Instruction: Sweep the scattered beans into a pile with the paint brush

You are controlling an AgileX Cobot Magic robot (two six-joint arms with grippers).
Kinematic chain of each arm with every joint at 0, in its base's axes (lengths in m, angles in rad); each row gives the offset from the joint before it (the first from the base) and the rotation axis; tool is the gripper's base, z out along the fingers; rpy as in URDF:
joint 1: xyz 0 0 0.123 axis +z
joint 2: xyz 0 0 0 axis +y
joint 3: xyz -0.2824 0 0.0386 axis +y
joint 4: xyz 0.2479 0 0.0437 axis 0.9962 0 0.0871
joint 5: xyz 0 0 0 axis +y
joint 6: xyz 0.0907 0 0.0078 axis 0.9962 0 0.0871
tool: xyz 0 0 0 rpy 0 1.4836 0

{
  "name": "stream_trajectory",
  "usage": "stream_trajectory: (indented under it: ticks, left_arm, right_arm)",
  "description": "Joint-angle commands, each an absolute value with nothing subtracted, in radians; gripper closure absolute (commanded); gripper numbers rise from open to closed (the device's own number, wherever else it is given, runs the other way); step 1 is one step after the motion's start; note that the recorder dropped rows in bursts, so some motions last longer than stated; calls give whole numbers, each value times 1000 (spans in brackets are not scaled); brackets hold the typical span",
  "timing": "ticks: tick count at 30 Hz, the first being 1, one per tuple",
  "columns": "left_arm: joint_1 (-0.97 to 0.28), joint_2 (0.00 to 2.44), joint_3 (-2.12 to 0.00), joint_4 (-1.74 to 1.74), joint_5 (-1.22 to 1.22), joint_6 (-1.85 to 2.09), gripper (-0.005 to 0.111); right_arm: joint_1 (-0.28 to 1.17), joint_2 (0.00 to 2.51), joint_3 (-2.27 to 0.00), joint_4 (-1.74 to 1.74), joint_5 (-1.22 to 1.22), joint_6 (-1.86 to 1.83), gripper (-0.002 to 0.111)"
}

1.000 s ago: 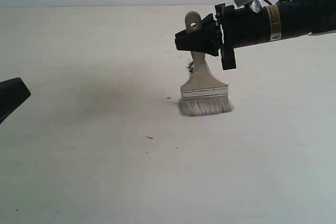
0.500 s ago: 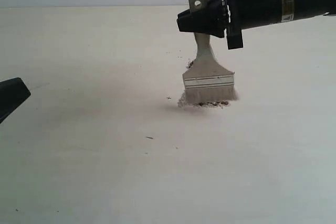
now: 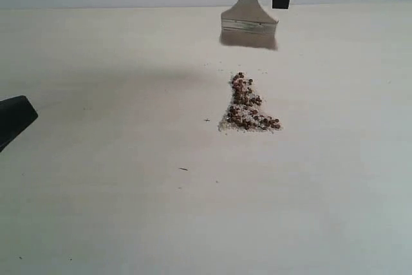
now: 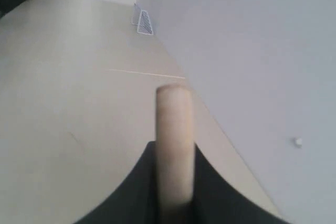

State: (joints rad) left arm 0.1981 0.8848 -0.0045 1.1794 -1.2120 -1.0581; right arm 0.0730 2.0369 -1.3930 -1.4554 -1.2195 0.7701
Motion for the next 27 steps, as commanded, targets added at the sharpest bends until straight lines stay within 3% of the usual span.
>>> stream_trajectory:
  ticks: [1, 11, 27]
  left_arm:
    - [200, 879, 0, 1174, -1220, -1066, 107]
    - [200, 879, 0, 1174, -1220, -1066, 107]
    - [200, 879, 0, 1174, -1220, -1066, 107]
  right_arm:
    - [35, 2189, -1606, -1515, -1221, 900, 108]
    - [28, 2492, -1980, -1518, -1221, 1018, 108]
    - [28, 2526, -2006, -1680, -1221, 1407, 108]
